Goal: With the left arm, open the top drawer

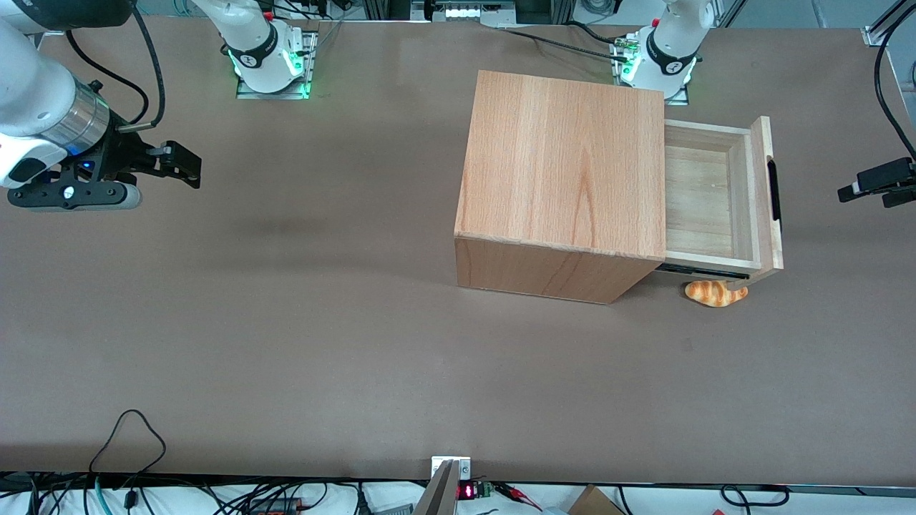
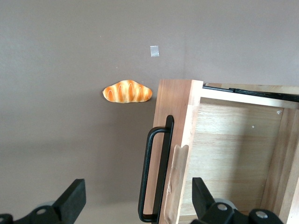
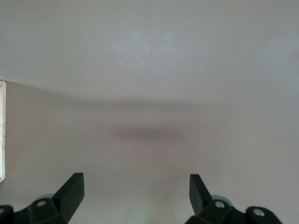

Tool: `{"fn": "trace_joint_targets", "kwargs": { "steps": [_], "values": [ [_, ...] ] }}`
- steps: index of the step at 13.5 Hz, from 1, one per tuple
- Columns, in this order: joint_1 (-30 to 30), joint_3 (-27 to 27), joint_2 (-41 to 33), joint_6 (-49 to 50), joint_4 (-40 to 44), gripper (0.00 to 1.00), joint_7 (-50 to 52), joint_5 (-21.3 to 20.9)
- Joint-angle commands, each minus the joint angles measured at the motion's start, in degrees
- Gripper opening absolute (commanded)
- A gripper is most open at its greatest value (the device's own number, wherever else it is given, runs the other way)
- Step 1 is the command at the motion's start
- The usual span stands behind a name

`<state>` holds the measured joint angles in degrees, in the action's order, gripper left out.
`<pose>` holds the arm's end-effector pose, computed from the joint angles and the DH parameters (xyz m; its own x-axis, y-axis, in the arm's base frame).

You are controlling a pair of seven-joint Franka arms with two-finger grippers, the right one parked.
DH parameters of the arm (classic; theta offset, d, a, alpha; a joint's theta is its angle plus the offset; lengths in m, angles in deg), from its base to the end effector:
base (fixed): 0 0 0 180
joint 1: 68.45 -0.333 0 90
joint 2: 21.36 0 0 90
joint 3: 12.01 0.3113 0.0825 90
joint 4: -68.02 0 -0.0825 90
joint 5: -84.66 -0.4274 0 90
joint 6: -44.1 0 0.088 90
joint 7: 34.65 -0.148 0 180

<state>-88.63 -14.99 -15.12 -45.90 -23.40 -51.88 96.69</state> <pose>0.5995 0.1545 0.5034 0.9979 0.0056 -0.0643 0.0210 -0.9700 0.2420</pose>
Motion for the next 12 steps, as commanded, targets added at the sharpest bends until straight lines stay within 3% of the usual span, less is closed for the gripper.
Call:
{"fn": "trace_joint_targets", "kwargs": {
  "steps": [1,7,10,12],
  "values": [
    [3.9,0.2,-1.8,1.1,0.8,1.0,2.5,-4.1],
    [12.9,1.3,-5.8,2.0,0.7,1.0,9.0,-10.3],
    [15.6,1.4,-7.1,2.0,0.5,1.0,11.5,-11.3],
    [18.7,3.2,-8.6,2.0,0.1,1.0,12.3,-14.5]
  ]
}}
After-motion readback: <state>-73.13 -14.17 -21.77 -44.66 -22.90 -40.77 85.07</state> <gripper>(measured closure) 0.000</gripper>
